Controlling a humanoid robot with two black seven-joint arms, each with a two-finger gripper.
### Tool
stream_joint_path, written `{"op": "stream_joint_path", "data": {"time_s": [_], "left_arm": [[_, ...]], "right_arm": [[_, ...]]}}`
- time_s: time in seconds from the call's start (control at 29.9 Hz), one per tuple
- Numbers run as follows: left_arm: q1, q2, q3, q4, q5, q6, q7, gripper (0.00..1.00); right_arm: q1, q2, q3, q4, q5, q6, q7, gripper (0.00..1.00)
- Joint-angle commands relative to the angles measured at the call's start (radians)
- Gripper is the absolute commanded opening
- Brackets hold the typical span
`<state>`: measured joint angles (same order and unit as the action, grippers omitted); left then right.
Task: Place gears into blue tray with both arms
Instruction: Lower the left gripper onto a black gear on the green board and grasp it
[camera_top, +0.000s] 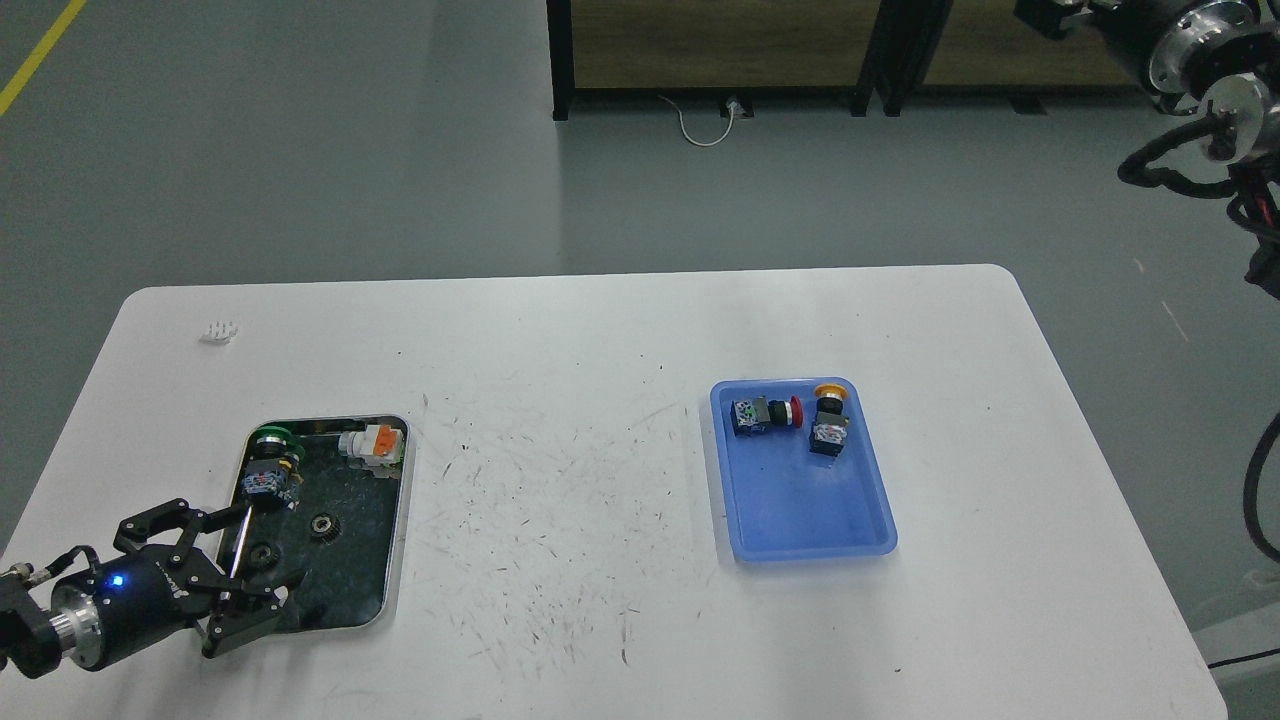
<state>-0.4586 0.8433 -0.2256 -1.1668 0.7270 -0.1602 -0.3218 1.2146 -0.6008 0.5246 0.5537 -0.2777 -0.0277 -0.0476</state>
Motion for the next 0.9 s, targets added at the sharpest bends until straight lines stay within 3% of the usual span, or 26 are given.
{"op": "stream_joint_path", "data": {"time_s": [0.0, 0.13, 0.33, 0.87], "left_arm": [[-0.002, -0.013, 0.000, 0.025, -0.001, -0.001, 0.016, 0.97], [-0.002, -0.030, 0.002, 0.042, -0.006, -0.001, 0.049, 0.97], [-0.003, -0.070, 0.002, 0.082, -0.012, -0.002, 0.062, 0.97], [0.000, -0.093, 0.003, 0.111, -0.015, -0.013, 0.064, 0.97]], "right_arm": [[-0.004, -0.001, 0.000, 0.000, 0.000, 0.000, 0.000, 0.99], [-0.007, -0.001, 0.000, 0.000, -0.001, 0.000, 0.002, 0.99], [-0.007, 0.001, 0.000, 0.000, -0.001, 0.000, 0.002, 0.99], [-0.009, 0.001, 0.000, 0.000, -0.009, 0.000, 0.002, 0.99]]}}
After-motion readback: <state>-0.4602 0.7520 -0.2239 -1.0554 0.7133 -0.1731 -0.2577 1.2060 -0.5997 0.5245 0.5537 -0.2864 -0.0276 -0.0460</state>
